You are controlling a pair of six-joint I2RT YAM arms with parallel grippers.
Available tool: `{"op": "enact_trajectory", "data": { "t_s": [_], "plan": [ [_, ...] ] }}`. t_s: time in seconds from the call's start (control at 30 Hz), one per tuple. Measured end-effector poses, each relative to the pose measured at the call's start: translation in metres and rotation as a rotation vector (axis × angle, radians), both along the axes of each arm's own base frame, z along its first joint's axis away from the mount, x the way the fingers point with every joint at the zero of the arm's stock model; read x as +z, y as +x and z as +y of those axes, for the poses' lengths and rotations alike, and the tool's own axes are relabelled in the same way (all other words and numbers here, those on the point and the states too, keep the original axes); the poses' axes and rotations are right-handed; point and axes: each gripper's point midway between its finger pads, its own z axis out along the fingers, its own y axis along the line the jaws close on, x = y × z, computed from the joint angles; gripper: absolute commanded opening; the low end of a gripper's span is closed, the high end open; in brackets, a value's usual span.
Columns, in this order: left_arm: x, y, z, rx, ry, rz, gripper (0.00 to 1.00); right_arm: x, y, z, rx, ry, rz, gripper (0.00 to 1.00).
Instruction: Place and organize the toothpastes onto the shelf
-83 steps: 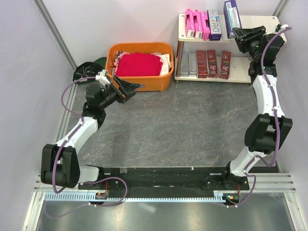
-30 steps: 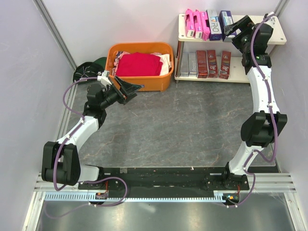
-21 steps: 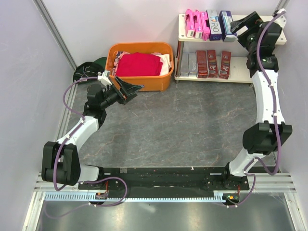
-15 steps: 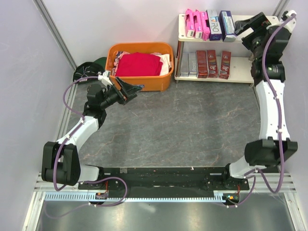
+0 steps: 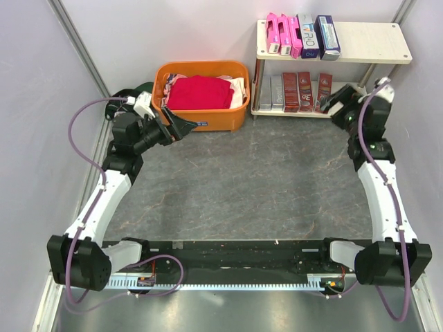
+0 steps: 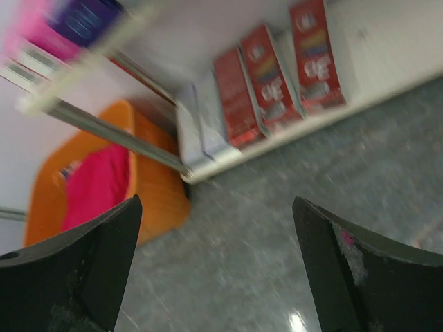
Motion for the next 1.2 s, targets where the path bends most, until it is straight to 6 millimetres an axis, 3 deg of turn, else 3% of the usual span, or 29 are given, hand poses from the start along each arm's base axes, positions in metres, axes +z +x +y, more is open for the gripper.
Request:
{"op": "enact_trajectory", "data": {
  "t_s": [0.1, 0.2, 0.4, 0.57, 0.73, 1.2],
  "plan": [
    [0.0, -0.002, 0.013, 0.055, 0.078, -0.017, 1.0, -0.061, -0.013, 0.001, 0.008, -0.01, 0.139, 0.98],
    [-0.015, -0.002, 0.026, 0.117, 0.155, 0.014, 1.0, -0.117, -0.04, 0.003, 0.017, -0.023, 0.265, 0.98],
    [-0.042, -0.005, 0.045, 0.186, 0.26, 0.08, 1.0, -0.165, -0.084, 0.003, 0.002, -0.042, 0.342, 0.98],
    [-0.072, -0.013, 0.056, 0.232, 0.307, 0.147, 1.0, -0.206, -0.103, 0.003, -0.002, -0.046, 0.426, 0.98],
    [-0.09, -0.017, 0.064, 0.266, 0.338, 0.195, 1.0, -0.218, -0.105, 0.002, -0.001, -0.058, 0.46, 0.98],
    [-0.094, -0.014, 0.07, 0.3, 0.351, 0.191, 1.0, -0.234, -0.093, -0.003, -0.017, -0.073, 0.494, 0.98]
  ]
}}
